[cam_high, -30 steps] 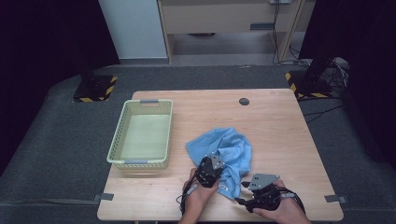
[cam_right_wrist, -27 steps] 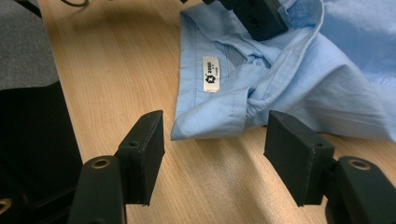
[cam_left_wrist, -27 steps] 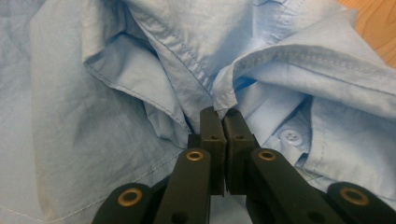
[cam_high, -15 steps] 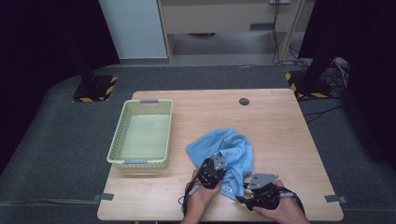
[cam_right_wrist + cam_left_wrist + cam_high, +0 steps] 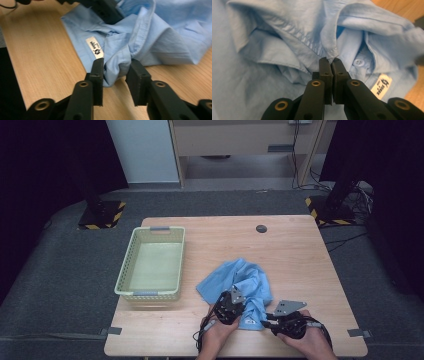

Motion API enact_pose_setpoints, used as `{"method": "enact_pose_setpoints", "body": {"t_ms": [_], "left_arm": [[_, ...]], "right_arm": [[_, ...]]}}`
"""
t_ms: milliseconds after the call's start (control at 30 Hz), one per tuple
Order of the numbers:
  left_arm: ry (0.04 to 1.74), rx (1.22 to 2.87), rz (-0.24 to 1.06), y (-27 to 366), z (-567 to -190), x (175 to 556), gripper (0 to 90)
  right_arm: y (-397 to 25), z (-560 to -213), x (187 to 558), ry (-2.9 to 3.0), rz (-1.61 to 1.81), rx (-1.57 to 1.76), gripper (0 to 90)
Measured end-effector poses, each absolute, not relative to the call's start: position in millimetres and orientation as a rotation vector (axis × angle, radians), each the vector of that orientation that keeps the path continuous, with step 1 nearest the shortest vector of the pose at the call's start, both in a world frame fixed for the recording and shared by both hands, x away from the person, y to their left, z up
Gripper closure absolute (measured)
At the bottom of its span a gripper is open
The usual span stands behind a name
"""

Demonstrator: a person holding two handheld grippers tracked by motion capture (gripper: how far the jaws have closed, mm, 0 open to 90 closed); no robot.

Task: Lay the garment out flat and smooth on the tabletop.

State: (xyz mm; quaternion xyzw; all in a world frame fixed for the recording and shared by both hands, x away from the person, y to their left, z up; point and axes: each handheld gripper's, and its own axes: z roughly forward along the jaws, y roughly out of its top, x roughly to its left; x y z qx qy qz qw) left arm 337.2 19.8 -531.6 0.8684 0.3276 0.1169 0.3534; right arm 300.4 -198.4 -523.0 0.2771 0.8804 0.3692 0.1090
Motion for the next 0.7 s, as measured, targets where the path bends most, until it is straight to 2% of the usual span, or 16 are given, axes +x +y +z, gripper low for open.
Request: {"method": "enact_pose_setpoints", "body": {"t_ms": [233, 500, 700], "left_arm": [[0.807, 2.240, 0.333, 12, -524, 331, 88.7], [0.736, 2.154, 0.381, 11, -489, 321, 88.8], [0.702, 2.157, 0.431, 10, -480, 317, 88.1]], "right_arm": [[-213, -520, 306, 2.548, 1.081, 0.878, 80.8], [-233, -506, 310, 2.471, 1.106, 0.937, 83.7], [-240, -492, 309, 2.395, 1.157, 0.925, 84.3]]}}
